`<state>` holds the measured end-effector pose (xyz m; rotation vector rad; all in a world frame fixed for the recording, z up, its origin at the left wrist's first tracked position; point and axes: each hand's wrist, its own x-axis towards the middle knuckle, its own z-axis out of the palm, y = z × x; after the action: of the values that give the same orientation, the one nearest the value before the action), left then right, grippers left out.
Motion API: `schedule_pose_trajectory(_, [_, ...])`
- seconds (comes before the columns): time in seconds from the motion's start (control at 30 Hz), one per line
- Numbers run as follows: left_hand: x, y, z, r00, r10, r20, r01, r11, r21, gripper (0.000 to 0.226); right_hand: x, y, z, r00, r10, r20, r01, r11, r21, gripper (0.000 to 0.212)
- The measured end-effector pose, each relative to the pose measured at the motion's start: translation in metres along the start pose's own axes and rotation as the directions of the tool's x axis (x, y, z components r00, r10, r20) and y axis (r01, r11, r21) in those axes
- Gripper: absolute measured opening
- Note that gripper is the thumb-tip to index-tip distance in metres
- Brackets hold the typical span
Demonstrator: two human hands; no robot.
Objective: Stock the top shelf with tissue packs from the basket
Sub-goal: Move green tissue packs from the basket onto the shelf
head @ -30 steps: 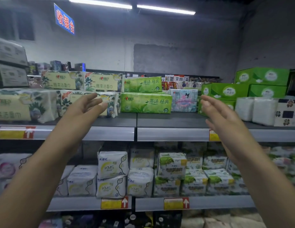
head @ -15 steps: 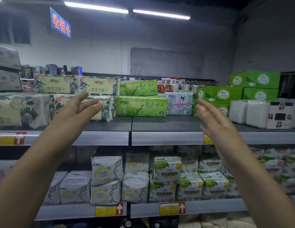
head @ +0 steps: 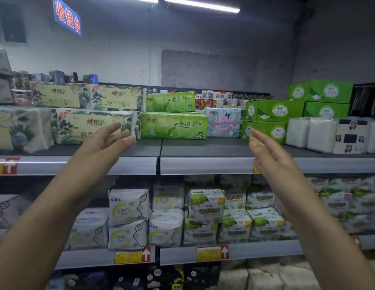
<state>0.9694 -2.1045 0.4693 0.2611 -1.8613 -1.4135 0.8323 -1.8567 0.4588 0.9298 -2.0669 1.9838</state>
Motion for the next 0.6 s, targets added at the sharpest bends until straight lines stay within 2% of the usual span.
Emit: schedule_pose_trajectory(0.6, [-0.030,-0.051,0.014,0.989,-0.133,0.070,0.135,0.990,-0.033,0.052,-0.036,0.050,0.001,0.985,0.171,-0.014,-0.171,0.985,0.015,0.048])
